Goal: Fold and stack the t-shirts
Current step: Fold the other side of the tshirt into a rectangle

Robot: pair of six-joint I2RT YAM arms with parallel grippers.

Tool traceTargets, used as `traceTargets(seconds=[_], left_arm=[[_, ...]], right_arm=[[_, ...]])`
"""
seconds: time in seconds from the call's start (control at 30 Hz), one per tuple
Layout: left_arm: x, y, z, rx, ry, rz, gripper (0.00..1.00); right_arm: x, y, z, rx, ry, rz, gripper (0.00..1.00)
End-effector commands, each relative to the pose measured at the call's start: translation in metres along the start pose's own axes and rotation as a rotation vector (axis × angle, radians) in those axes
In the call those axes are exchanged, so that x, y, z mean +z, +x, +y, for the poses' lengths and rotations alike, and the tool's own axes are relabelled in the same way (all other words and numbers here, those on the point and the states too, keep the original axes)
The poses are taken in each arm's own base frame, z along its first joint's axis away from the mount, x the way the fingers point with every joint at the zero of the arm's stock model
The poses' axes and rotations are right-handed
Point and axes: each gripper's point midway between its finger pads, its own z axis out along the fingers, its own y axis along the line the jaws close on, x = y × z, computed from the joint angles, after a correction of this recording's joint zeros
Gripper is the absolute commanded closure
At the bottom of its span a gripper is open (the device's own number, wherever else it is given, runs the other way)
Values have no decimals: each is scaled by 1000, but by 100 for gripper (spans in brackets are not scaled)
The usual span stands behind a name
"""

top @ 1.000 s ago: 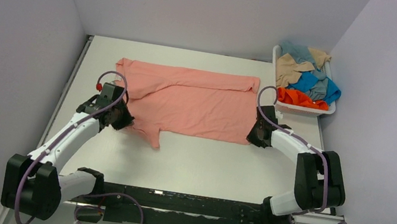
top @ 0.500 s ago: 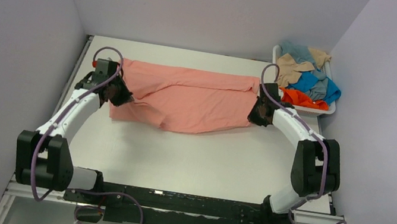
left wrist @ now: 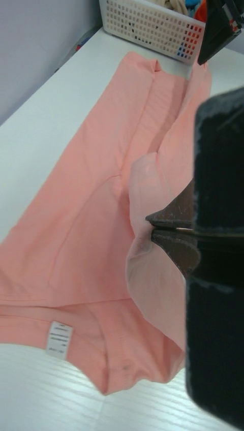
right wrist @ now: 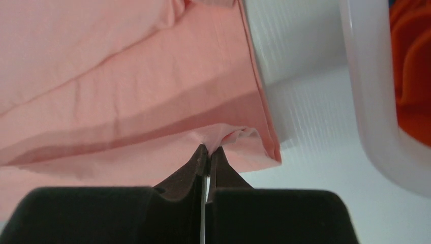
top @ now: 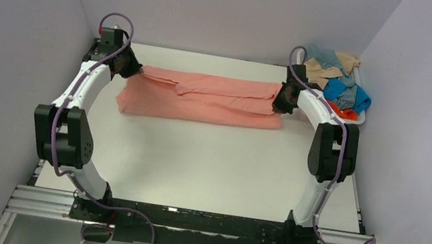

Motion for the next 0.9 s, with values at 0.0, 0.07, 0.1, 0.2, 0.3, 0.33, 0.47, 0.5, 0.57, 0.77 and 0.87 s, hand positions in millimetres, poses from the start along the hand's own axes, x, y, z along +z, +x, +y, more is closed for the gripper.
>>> traceTargets(seconds=[0.0, 0.07, 0.1, 0.2, 0.3, 0.33, 0.47, 0.5, 0.57, 0.77, 0.87], left_arm=[[9, -37, -15, 87, 39, -78, 100], [24, -42, -15, 108, 45, -79, 100], [31, -44, -15, 127, 51, -77, 100], [55, -51, -15, 163, 60, -76, 100], [82, -63, -9, 175, 35, -92, 100], [93, -65, -10, 188, 53, -96, 92], [101, -85, -23, 204, 84, -124, 8], [97, -92, -29, 206, 90, -137, 2], [91, -93, -31, 197, 91, -135, 1], [73, -52, -25, 132, 113, -23, 1], [76, -11, -16, 81, 116, 75, 1]], right_arm=[[3, -20, 2, 5, 5, 4, 100], [12, -23, 4, 16, -2, 11, 100], [17, -25, 6, 19, -8, 16, 100], [32, -35, 10, 25, -12, 10, 99], [45, -55, 12, 22, 4, -39, 88], [47, -64, 14, 17, 3, -63, 80], [49, -76, 28, -66, -49, -72, 70], [47, -77, 29, -80, -56, -72, 62], [40, -75, 35, -109, -72, -80, 54], [20, -63, 59, -235, -127, -132, 16], [27, -61, 84, -304, -198, -148, 0]])
